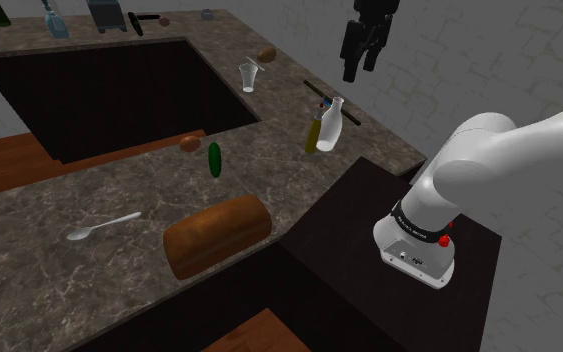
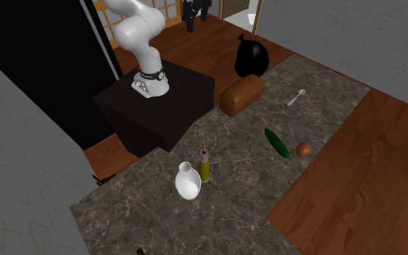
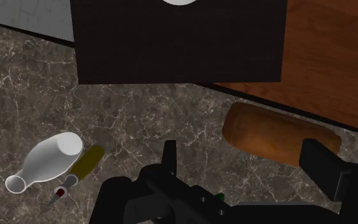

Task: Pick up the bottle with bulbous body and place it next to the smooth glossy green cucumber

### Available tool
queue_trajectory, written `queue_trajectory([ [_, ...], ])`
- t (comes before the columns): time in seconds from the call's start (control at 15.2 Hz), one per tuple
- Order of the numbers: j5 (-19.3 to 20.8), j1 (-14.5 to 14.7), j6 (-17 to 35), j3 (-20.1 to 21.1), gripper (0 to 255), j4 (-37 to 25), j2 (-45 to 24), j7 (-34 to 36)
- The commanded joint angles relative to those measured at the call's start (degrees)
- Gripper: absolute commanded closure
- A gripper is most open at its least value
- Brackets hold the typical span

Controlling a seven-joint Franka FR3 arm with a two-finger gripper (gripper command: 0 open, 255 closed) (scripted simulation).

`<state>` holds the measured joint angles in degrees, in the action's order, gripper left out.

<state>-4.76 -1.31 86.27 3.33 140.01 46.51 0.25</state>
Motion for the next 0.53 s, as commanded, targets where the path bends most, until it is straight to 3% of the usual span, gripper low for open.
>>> queue_trajectory([
  [0.0, 0.0, 0.0, 0.0, 0.0, 0, 0.0, 0.0, 0.0],
  [0.46, 6.2, -3.0, 10.0, -6.4, 0, 4.7, -5.1, -8.3],
])
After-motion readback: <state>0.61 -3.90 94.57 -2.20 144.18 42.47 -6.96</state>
